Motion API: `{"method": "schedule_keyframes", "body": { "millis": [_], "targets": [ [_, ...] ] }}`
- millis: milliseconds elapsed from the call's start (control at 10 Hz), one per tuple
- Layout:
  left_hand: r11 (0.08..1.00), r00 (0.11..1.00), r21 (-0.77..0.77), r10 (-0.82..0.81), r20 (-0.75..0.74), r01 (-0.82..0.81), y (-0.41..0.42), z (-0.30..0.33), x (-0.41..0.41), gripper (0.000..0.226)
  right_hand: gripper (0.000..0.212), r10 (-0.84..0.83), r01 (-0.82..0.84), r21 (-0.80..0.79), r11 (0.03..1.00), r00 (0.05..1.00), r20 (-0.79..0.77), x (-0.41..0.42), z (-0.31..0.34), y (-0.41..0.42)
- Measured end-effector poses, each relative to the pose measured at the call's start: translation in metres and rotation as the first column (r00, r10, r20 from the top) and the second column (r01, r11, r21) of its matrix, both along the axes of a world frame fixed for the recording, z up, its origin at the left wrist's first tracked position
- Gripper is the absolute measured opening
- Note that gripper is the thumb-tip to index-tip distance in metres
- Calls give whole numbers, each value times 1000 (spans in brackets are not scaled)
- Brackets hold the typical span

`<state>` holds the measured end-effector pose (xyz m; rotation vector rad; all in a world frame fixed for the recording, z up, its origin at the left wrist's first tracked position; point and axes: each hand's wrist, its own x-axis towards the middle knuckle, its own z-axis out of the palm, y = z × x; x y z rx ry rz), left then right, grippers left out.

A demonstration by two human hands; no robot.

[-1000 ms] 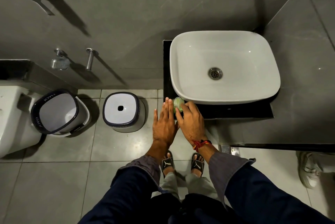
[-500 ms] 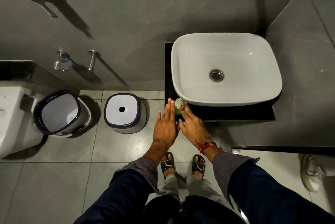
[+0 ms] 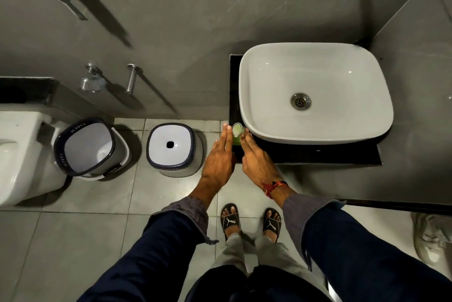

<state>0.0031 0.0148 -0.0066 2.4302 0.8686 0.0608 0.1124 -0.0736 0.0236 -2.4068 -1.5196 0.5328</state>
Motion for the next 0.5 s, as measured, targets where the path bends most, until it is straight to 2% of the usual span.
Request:
{"method": "schedule_keyframes", "body": {
  "millis": [100,300,400,500],
  "targets": [
    [998,999,53,-25,-34,27,3,-4,-2,91,78,47,-46,-15,999,996,74,-2,-3,-4],
    [997,998,55,-42,-37,44,14,6,-5,77,71,34,-39,67,997,997,70,-1,12,-10],
    [991,998,119,-59,-30,62,27,25,-4,73,57,-3,-24,236,971,994,110,15,35,-10],
    [968,997,239,-75,-9,75,60,66,8,71,51,-34,-53,349,936,970,240,48,71,2]
  ]
}}
